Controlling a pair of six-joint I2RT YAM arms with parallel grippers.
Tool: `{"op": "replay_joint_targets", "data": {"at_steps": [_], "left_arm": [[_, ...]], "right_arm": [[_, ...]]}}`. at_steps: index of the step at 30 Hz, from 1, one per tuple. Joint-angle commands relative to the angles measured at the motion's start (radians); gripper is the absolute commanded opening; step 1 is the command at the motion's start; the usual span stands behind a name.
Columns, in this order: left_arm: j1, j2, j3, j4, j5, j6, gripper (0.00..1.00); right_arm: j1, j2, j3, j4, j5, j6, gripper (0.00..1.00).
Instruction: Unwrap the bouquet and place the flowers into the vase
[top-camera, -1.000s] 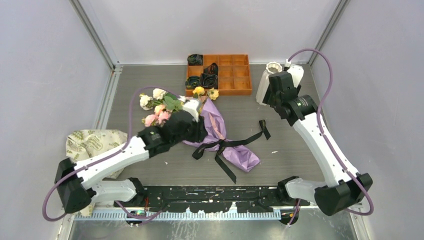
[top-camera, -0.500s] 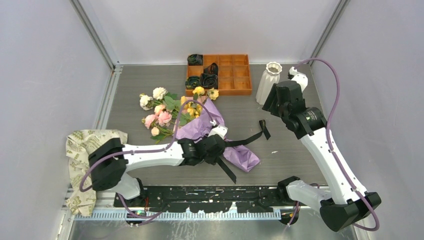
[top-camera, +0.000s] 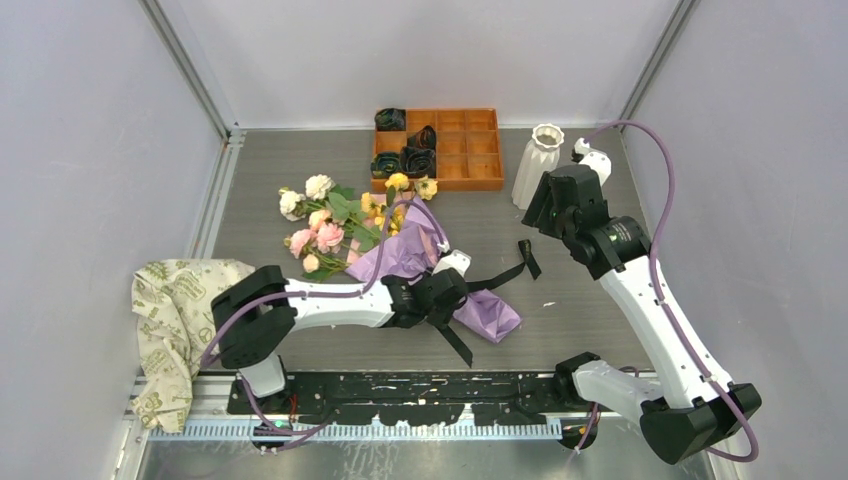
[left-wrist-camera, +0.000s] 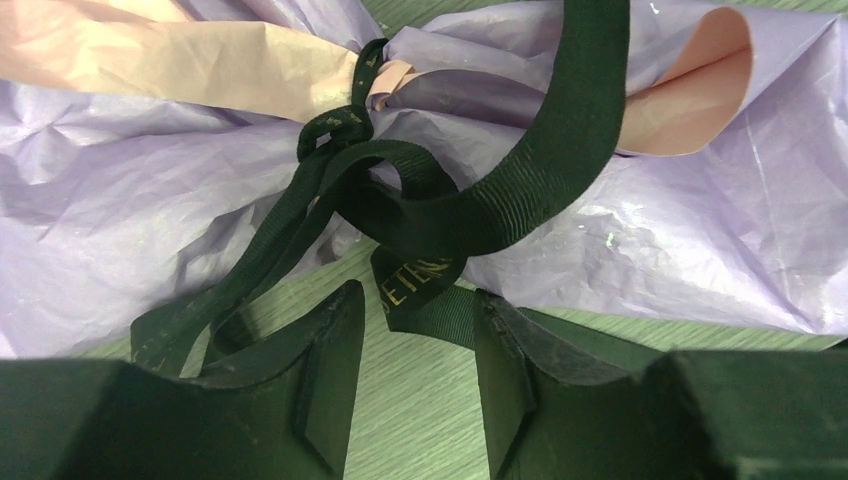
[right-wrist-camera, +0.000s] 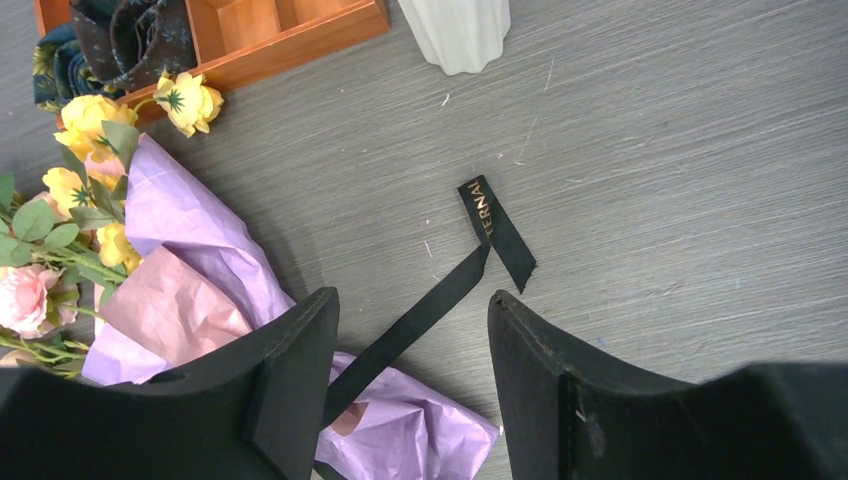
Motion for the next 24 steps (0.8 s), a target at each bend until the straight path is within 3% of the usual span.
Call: {"op": "replay_joint_targets", "data": {"at_steps": [1, 4, 9, 18, 24], "left_arm": [[-0.001, 0.037, 0.029, 0.06, -0.012, -0.005, 0.43], [-0.001, 0.05, 0.028, 0.063, -0.039, -0.008, 0.34], [0.001, 0.02, 0.068, -0.011, -0.125, -0.012, 0.06], [0.0, -0.368, 0.098, -0.23, -0.204, -0.011, 0.05], [0.001, -0.61, 0.113, -0.381, -0.341, -0.031, 0.06]], "right_arm": [[0.001, -0.031, 0.0, 0.044, -0.012, 0.013, 0.62], [0.001, -0.038, -0.01, 0.051, -0.013, 0.015, 0.62], [0.0, -0.045, -0.028, 0.059, -0.041, 0.023, 0.61], [0.009, -0.05, -0.072, 0.099, -0.132, 0.022, 0.62], [0.113, -0.004, -0.079, 0.123, -0.118, 0.02, 0.63]]}}
